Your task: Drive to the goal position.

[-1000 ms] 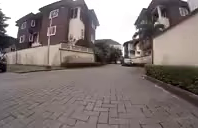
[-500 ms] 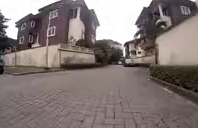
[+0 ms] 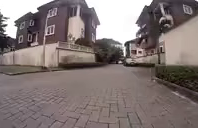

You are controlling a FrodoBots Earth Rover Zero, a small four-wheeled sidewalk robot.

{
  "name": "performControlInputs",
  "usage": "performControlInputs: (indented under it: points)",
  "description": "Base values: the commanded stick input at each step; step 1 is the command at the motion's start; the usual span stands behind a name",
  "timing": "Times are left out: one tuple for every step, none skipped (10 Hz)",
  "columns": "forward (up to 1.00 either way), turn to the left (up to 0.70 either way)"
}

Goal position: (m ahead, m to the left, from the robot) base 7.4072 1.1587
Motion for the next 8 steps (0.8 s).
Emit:
performControlInputs:
  points:
    - [0.70,0.00]
    - [0.70,0.00]
    - [0.70,0.00]
    - [0.70,0.00]
    - [0.70,0.00]
    - [0.70,0.00]
    - [0.70,0.00]
    - [0.70,0.00]
